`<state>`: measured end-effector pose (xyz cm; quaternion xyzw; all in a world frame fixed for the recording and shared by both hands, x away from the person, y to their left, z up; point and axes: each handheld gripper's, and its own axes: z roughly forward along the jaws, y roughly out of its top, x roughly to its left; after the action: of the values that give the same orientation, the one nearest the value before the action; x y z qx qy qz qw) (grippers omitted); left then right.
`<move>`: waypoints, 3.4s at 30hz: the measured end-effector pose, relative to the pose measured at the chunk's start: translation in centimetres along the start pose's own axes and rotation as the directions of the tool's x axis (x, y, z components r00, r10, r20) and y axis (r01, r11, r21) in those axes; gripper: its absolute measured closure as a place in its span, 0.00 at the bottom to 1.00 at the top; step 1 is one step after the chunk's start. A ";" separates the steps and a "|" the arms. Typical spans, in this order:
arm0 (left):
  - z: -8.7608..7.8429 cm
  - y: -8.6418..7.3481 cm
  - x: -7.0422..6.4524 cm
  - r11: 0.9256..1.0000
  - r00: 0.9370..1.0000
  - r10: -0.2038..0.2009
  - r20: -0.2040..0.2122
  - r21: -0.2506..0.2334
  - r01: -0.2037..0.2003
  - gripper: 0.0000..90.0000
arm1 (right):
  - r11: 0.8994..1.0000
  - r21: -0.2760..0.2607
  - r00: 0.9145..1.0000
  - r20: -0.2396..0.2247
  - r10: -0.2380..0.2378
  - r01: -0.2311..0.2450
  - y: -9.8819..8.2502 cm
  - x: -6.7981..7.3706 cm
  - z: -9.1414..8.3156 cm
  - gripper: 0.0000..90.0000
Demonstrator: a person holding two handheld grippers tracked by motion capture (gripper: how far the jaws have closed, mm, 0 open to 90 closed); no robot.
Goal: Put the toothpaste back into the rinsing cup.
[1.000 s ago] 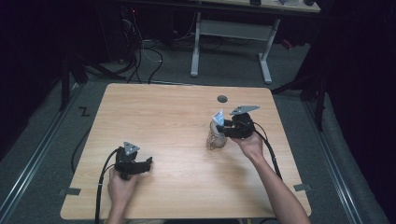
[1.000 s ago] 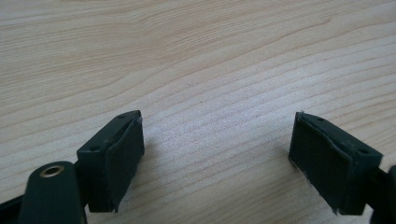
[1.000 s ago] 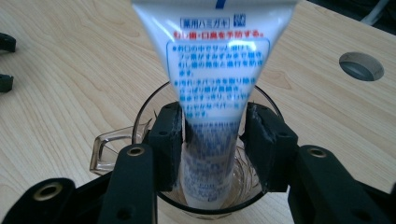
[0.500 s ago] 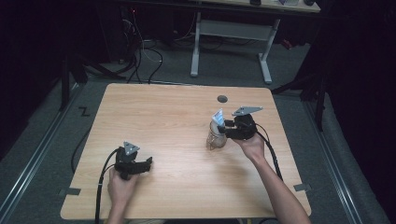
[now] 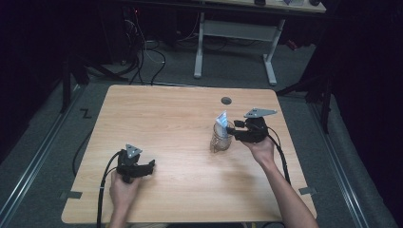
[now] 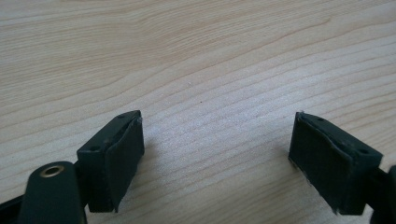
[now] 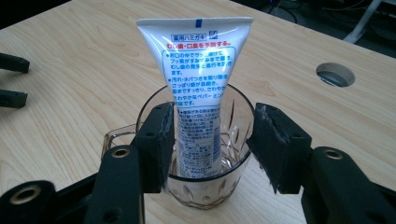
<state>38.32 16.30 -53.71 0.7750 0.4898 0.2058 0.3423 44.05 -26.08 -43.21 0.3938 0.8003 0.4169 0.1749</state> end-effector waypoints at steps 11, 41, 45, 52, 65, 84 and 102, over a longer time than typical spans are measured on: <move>0.0 0.0 0.0 1.000 1.000 0.000 0.000 0.000 0.000 0.20 | 0.998 -0.040 0.999 0.015 0.043 -0.042 -0.5 -0.7 -1.7 0.55; 0.0 0.0 0.0 1.000 1.000 0.001 0.000 0.000 -0.001 0.20 | 0.991 -0.086 0.993 0.046 0.112 -0.107 -3.1 -1.5 -5.1 0.56; 0.0 0.0 0.0 1.000 1.000 0.000 0.000 0.000 0.000 0.20 | 0.989 -0.086 0.991 0.048 0.124 -0.120 -3.6 -1.6 -5.5 0.57; 0.0 0.0 0.0 1.000 1.000 0.000 0.000 0.000 0.000 0.20 | 0.987 -0.092 0.989 0.052 0.138 -0.133 -4.4 -1.7 -5.9 0.57; 0.0 0.0 0.0 1.000 1.000 0.001 0.000 0.000 -0.001 0.20 | 0.982 -0.097 0.983 0.063 0.171 -0.164 -6.0 -2.2 -6.5 0.57; 0.0 0.0 0.0 1.000 1.000 0.000 0.000 0.000 0.000 0.20 | 0.978 -0.068 0.976 0.085 0.201 -0.196 -8.1 -2.4 -6.2 0.58; 0.0 0.0 0.0 1.000 1.000 0.001 0.000 0.000 -0.001 0.20 | 0.980 -0.009 0.971 0.131 0.198 -0.199 -10.1 -2.5 -4.8 0.58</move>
<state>38.32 16.29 -53.71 0.7751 0.4896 0.2059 0.3421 37.85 -34.05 -48.63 0.4990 0.7445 0.4037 0.1839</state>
